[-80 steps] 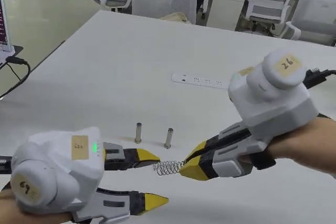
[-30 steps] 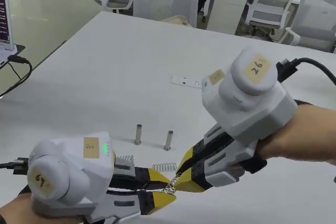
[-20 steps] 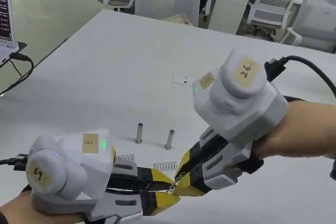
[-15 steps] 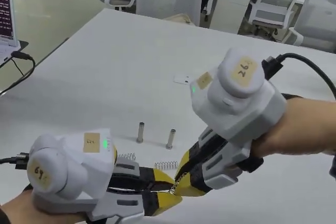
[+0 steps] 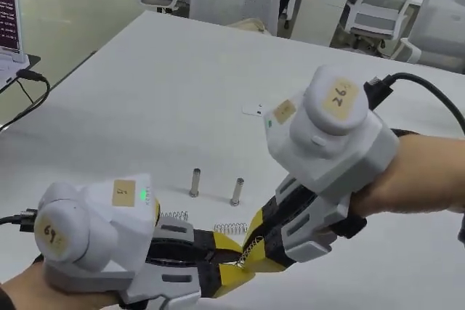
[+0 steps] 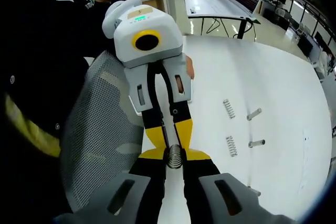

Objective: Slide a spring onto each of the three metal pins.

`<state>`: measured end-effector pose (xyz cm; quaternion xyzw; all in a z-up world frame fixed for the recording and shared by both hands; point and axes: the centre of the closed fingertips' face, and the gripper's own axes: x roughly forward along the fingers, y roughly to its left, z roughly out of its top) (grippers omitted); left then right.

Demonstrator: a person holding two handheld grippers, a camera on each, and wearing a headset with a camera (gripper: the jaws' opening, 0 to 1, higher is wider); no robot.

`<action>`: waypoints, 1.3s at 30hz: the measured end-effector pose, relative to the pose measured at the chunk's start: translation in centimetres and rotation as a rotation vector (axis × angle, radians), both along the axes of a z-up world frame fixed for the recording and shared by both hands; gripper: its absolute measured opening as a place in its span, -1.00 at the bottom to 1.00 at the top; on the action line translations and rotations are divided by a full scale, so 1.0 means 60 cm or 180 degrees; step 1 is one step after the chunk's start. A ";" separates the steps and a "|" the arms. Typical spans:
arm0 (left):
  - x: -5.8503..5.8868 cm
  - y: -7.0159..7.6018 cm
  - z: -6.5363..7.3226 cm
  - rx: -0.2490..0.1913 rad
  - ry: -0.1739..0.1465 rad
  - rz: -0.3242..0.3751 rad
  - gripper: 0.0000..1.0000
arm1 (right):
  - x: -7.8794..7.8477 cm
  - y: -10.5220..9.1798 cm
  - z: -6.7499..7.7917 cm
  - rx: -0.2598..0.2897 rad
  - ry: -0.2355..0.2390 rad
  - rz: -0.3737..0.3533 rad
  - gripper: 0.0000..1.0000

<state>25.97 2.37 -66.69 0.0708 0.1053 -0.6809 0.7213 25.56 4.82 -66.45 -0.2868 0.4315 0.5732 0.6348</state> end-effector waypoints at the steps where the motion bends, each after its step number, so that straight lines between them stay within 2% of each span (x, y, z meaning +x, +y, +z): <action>1: 0.000 0.000 0.000 0.0003 -0.0003 -0.0005 -0.97 | 0.000 0.000 0.000 -0.0004 0.0002 0.0004 -0.82; 9: -0.003 -0.001 0.001 -0.0015 0.0019 -0.0020 -0.97 | -0.002 -0.002 -0.001 -0.0035 0.0034 0.0018 -0.83; 18: 0.004 -0.003 0.010 -0.0103 -0.0024 0.0025 -0.95 | 0.005 -0.001 0.009 -0.0092 0.0014 -0.0006 -0.84; 34: 0.006 -0.007 0.011 -0.0121 -0.0020 0.0027 -0.94 | 0.008 -0.003 0.010 -0.0172 0.0015 -0.0011 -0.84; 37: 0.006 -0.007 0.007 -0.0074 -0.0029 0.0024 -0.89 | 0.009 -0.003 0.012 -0.0172 0.0014 -0.0011 -0.84; 39: 0.006 -0.006 0.006 -0.0077 0.0006 0.0042 -0.81 | 0.011 -0.004 0.012 -0.0174 0.0014 -0.0017 -0.84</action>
